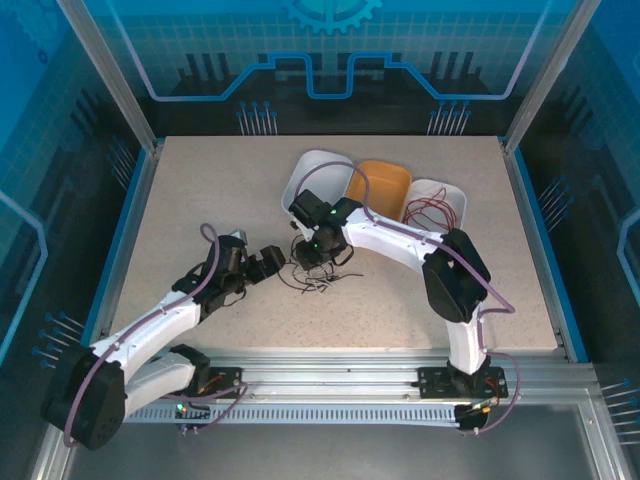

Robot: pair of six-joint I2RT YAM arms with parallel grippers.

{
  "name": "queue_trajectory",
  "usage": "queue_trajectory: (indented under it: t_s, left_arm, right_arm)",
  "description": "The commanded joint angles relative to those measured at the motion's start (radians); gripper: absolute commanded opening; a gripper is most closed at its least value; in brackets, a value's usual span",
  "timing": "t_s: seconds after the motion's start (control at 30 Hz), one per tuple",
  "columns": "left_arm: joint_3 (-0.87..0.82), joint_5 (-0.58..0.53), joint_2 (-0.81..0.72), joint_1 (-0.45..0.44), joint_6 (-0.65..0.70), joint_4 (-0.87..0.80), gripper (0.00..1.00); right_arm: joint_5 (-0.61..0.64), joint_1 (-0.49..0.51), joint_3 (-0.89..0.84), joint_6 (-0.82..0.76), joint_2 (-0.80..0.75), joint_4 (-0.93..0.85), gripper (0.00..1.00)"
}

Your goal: Untangle the cables

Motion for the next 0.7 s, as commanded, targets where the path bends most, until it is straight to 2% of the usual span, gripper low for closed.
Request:
queue_trajectory:
  t_s: [0.0, 0.23, 0.37, 0.67]
  left_arm:
    - [-0.031, -0.014, -0.035, 0.015, -0.025, -0.007, 0.99]
    - [-0.043, -0.001, -0.043, 0.027, -0.029, 0.004, 0.99]
    - [-0.046, 0.004, -0.043, 0.028, -0.031, 0.005, 0.99]
    - [-0.044, 0.011, -0.042, 0.034, -0.031, 0.015, 0.99]
  right_arm:
    - [-0.018, -0.003, 0.043, -0.070, 0.034, -0.079, 0.43]
    - [-0.002, -0.009, 0.079, -0.137, 0.101, -0.123, 0.48]
    - [0.050, -0.010, 0.113, -0.155, 0.143, -0.151, 0.53]
    - [0.112, -0.015, 0.170, -0.160, 0.211, -0.139, 0.55]
